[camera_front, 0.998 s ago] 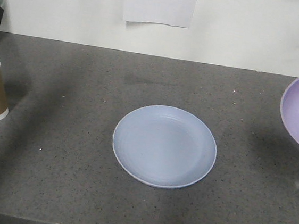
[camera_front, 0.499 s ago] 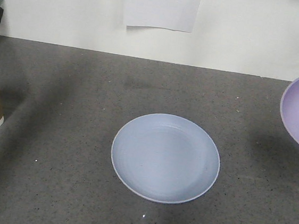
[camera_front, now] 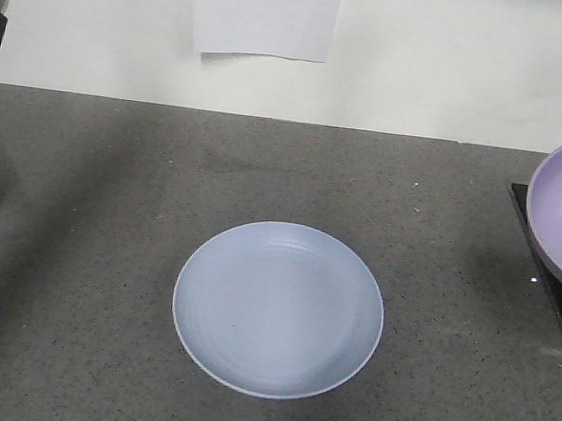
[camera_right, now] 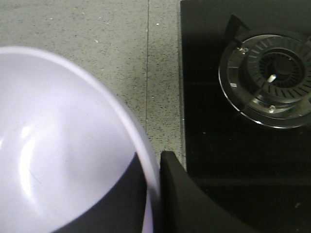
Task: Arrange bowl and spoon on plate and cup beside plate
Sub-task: 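Drive the base holding spoon and bowl toward the light blue plate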
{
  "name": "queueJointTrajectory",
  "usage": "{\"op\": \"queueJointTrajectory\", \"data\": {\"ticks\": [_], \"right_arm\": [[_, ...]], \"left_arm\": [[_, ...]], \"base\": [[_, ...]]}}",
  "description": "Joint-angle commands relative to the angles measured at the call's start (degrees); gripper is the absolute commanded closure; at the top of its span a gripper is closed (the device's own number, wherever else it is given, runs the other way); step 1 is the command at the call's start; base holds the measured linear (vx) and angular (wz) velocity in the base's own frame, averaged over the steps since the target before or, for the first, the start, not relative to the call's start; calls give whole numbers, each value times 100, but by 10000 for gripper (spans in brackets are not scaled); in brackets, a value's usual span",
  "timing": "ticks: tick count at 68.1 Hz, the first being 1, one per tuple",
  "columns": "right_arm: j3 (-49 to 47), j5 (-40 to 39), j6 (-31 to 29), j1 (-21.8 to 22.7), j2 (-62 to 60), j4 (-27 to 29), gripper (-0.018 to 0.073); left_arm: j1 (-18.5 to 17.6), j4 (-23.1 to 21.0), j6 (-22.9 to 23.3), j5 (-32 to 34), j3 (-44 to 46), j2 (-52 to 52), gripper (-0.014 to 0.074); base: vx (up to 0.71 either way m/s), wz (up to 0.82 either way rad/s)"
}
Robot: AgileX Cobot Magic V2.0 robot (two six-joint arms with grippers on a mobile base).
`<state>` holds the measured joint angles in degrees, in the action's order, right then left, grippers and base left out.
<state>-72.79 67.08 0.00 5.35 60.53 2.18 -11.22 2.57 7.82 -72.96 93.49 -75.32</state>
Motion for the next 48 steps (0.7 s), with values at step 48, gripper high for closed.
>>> {"op": "queueJointTrajectory", "data": {"ticks": [48], "right_arm": [[-147,-305,-62,22,-74,-15,566]], "left_arm": [[-22,5,54,132,143,145,603]], "base": [[2,-8]]}}
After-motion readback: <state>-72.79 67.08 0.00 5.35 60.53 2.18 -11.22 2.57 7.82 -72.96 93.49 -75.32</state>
